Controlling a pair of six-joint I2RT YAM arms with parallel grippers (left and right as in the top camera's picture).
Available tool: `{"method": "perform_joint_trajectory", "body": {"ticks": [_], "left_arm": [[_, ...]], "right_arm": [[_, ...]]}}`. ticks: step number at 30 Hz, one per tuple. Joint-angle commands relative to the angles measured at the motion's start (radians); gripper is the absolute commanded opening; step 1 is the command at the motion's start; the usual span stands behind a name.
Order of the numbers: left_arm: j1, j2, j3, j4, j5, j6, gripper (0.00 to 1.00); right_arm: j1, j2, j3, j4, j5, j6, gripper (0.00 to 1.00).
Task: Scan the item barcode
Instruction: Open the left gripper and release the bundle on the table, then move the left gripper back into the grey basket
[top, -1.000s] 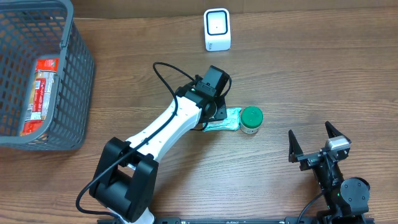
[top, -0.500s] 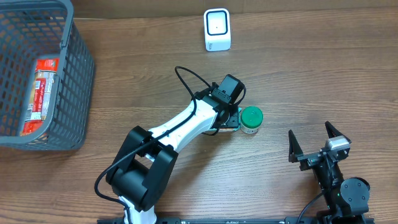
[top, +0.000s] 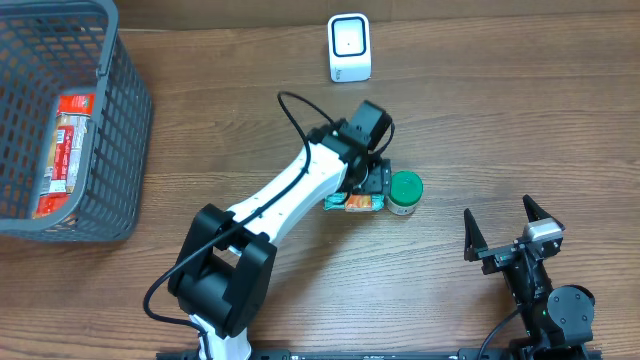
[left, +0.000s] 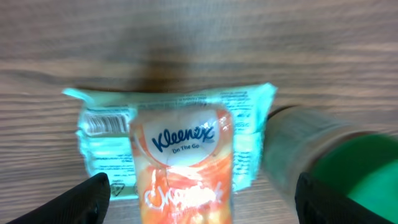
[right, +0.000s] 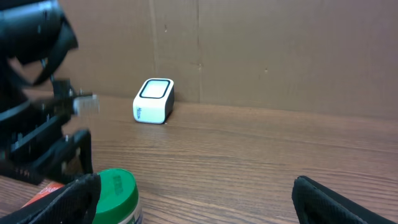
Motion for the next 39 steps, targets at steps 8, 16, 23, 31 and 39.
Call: {"method": "perform_joint_trajectory", "body": {"ticks": [8, 16, 23, 31, 39], "left_arm": [[0.126, -0.041, 0.371, -0.362, -0.173, 0.143, 0.84], [0.280, -0.098, 0.632, -0.607, -0.550, 0.169, 0.89], [0.463, -0.158, 0.668, -0.554, -0.741, 0.249, 1.00], [0.723, -0.158, 0.669, -0.472, -0.627, 0.409, 1.00], [1.025, -0.157, 0.669, -0.332, -0.343, 0.503, 1.00]], "right_arm": [[-0.008, -0.009, -0.011, 0.003, -0.004, -0.005, 1.00], [-0.008, -0.009, -0.011, 0.003, -0.005, -0.005, 1.00], [-0.008, -0.009, -0.011, 0.003, -0.004, -0.005, 1.00], [-0.008, -0.009, -0.011, 0.003, -0.004, -0.005, 1.00], [-0.008, -0.009, -0.011, 0.003, -0.005, -0.005, 1.00]]}}
